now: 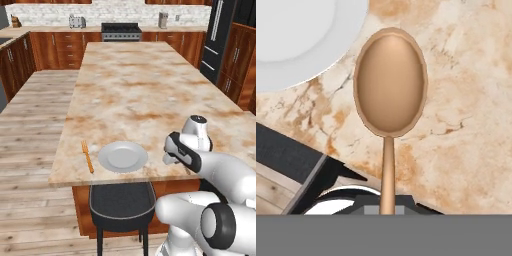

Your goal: Take the fork and place it on the left side of the plate. Then take the spoon and place it on the right side of the plate. Make sure they're directly next to the plate.

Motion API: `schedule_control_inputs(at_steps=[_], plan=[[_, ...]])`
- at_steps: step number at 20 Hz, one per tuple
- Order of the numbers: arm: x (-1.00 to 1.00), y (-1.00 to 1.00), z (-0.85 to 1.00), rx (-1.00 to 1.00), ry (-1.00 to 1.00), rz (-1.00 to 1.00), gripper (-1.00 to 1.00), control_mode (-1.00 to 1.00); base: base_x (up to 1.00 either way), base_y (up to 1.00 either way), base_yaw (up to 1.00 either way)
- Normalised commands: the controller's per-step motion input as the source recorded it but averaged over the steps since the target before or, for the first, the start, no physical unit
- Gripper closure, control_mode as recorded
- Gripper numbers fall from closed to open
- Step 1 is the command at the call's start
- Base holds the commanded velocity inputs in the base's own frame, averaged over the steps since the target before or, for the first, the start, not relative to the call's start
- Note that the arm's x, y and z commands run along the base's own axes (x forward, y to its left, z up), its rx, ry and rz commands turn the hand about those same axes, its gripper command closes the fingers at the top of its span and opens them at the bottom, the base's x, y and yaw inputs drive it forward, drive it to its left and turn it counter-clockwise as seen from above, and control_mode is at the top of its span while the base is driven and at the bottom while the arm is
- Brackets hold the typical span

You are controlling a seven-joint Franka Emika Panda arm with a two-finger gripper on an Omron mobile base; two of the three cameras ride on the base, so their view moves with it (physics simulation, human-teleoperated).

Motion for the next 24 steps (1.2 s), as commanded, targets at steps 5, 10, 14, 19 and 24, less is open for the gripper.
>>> schedule_control_inputs(at_steps=[5,10,14,19,24], plan=[[0.0,0.0,0.0,0.0,0.0,0.0,1.0,1.0,0.0,0.0,0.0],[0.0,0.0,0.0,0.0,0.0,0.0,1.0,-1.0,0.0,0.0,0.0],[0.03,0.0,0.0,0.0,0.0,-0.01,1.0,-1.0,0.0,0.0,0.0],[0.72,0.04,-0.05,0.0,0.09,-0.04,1.0,-1.0,0.0,0.0,0.0],[0.7,0.13,-0.06,0.01,0.19,-0.12,1.0,-1.0,0.0,0.0,0.0]])
